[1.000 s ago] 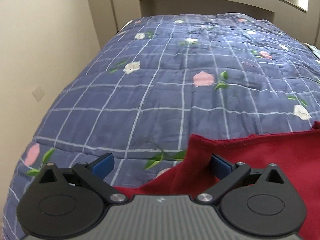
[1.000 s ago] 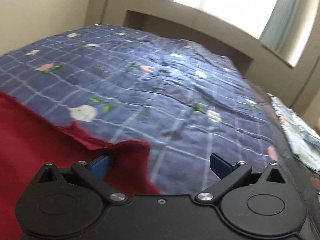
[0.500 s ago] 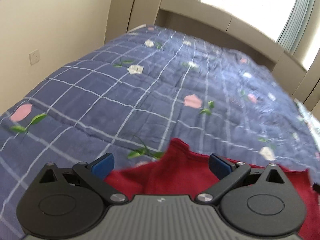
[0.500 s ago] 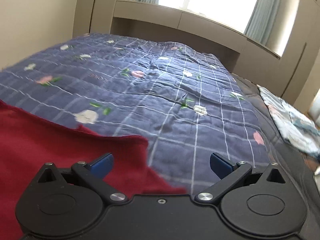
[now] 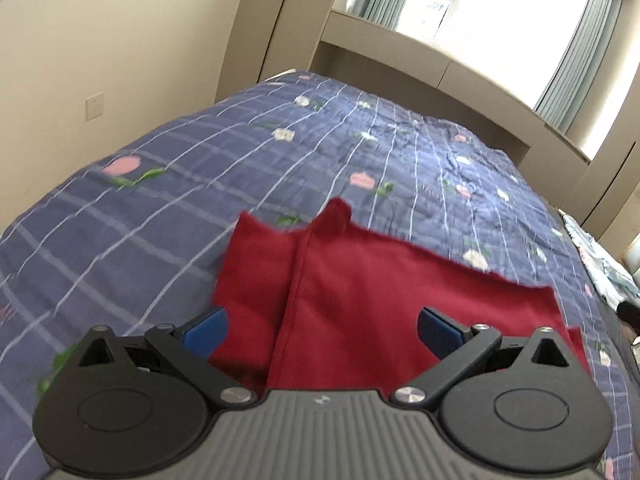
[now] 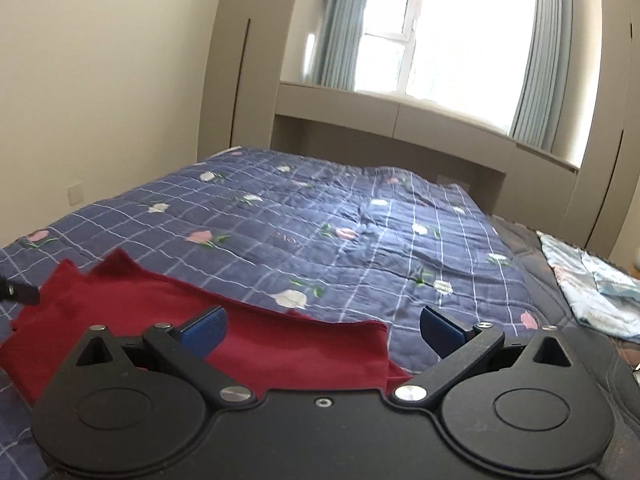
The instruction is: Fold small clothes
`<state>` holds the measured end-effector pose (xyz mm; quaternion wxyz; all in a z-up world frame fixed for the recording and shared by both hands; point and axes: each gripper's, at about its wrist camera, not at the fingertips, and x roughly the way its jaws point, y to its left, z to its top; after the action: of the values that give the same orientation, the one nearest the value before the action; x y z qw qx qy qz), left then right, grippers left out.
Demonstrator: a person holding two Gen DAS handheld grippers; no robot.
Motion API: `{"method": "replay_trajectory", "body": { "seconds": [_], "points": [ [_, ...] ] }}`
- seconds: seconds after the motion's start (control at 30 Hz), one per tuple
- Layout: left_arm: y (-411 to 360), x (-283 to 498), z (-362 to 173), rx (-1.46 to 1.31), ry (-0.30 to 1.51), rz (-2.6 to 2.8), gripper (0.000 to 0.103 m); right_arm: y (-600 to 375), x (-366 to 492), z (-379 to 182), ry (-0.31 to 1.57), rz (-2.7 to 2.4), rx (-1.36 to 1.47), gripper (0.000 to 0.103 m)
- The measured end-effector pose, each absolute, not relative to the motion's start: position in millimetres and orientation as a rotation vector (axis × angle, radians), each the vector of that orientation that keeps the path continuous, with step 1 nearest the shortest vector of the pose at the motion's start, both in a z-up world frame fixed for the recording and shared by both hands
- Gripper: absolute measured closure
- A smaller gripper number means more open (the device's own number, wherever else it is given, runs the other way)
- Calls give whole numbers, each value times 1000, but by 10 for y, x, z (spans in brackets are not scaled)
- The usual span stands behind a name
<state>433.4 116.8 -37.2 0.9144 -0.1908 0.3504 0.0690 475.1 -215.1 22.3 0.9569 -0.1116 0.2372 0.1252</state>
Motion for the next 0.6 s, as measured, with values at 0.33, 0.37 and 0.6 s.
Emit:
{"method": "replay_trajectory", "body": {
  "seconds": [0.33,0.37,0.6],
  "points": [
    [1130,3969,-533,-401,804,182,0,-2093,4452,243,488,262,-273,1],
    [1138,3947,-554,-412,812,182,0,-2088,4442,218,498,262,-283,1],
    [1135,3933,-695,-394,878,240,0,-2337,4333,-128,541,279,-204,1]
  ]
}}
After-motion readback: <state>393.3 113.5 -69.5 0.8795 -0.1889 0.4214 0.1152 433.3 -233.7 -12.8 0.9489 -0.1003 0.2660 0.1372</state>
